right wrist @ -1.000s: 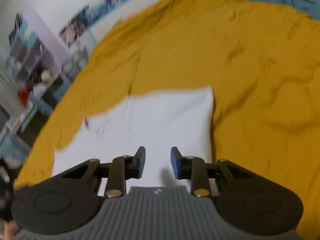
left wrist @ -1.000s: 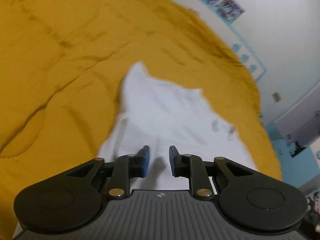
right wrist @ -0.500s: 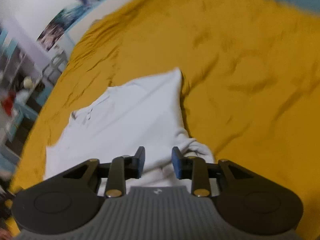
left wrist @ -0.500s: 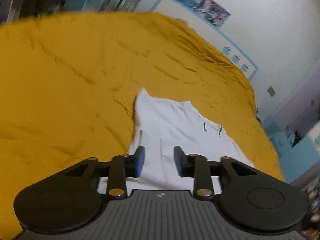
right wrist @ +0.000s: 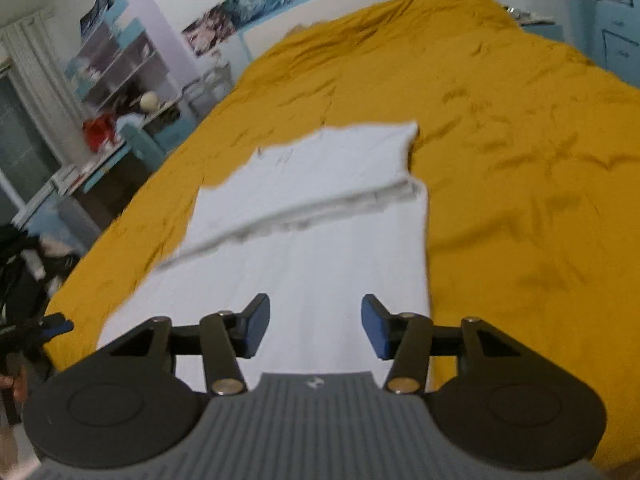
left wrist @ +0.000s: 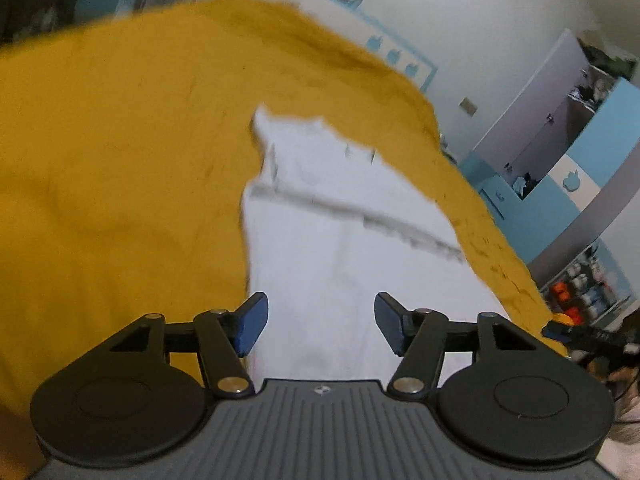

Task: Fold small clothes

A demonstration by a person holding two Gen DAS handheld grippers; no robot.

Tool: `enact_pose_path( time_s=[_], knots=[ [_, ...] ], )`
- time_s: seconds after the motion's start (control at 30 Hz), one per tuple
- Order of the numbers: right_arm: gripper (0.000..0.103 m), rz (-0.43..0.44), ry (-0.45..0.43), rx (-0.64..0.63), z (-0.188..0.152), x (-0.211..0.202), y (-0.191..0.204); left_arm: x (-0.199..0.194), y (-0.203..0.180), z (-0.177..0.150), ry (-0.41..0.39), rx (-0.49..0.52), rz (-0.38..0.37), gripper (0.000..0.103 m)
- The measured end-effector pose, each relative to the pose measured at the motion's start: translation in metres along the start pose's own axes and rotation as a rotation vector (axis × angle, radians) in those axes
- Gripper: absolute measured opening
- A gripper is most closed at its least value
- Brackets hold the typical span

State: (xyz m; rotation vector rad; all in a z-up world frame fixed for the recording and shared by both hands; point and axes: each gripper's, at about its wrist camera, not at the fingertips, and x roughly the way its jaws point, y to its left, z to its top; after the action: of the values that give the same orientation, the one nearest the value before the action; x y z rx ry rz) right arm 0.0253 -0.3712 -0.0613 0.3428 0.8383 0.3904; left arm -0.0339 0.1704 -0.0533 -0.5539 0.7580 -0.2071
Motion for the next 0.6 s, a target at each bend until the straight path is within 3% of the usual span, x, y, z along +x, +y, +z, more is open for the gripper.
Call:
enact_pose_path(
  time_s=[0.17,0.3,0.6],
  knots=[
    [0.048,0.006,0.022,0.072,-0.025,-0.018,-0.026,0.018,0.034,-0.025,0.051,-0.129,-0.055,0.063],
    [0.048,0.055,0.056,0.103,-0.042,-0.011,-0.043,0.032,0.055,-0.037,0.041,-0.226,-0.179,0.063],
    [0.049,0.160,0.145,0.248,-0.068,0.017,-0.068,0.059,0.080,-0.037,0.084,-0.296,-0.285,0.063]
  ],
)
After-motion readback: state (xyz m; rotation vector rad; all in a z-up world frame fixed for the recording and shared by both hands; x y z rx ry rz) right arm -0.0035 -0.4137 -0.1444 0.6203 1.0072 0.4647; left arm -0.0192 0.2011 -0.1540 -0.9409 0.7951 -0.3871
